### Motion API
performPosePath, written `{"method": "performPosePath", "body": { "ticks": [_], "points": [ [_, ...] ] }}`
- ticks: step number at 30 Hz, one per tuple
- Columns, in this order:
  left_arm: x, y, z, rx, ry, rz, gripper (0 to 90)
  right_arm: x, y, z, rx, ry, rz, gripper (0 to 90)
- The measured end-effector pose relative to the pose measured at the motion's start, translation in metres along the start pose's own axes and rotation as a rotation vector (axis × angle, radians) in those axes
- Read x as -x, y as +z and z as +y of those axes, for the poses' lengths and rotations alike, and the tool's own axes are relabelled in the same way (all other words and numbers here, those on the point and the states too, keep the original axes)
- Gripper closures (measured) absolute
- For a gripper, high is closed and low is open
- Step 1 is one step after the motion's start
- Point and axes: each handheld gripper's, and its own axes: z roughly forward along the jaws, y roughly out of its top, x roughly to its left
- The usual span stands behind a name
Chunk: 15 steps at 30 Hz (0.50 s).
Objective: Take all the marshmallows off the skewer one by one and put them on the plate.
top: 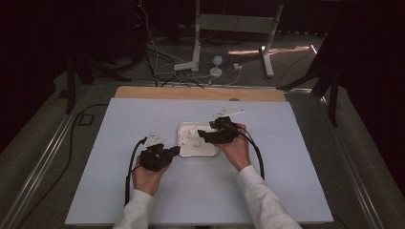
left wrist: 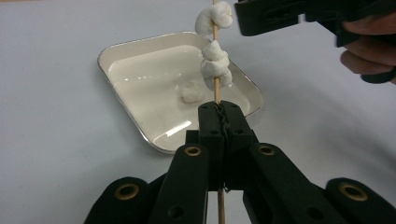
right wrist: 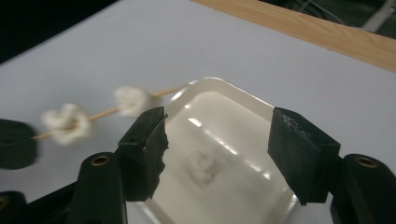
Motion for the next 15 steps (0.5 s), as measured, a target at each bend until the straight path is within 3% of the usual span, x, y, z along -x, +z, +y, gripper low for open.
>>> {"method": "performPosePath", "body": {
  "ticks": [6, 9, 15],
  "points": [
    [0.0017, 0.0005, -0.0002, 0.012, 0.011, 0.002, 89.9, -0.0052, -0.0062, -0.0029, 0.02, 0.048, 0.111, 44.8],
    [0.0024, 0.0006, -0.0003, 0.018, 0.015, 0.004, 89.9, -0.0076, -0.0041, -0.0052, 0.011, 0.051, 0.153, 51.0],
    [0.0024, -0.0005, -0.0001, 0.031, 0.019, -0.006, 89.9, -0.008, 0.0029, -0.0069, 0.0, 0.103, 0.261, 64.2]
  ]
}}
